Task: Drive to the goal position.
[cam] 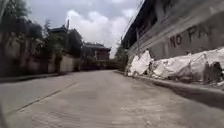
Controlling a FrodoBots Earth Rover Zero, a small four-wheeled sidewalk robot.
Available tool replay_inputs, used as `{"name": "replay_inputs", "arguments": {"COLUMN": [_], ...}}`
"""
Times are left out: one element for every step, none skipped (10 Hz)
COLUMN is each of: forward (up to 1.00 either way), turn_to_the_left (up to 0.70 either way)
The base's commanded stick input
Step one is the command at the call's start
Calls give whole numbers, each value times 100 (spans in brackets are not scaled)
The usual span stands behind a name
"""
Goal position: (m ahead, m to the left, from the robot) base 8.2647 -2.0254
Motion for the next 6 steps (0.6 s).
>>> {"name": "replay_inputs", "arguments": {"forward": [50,50,50,50,50,50], "turn_to_the_left": [1,1,1,1,1,1]}}
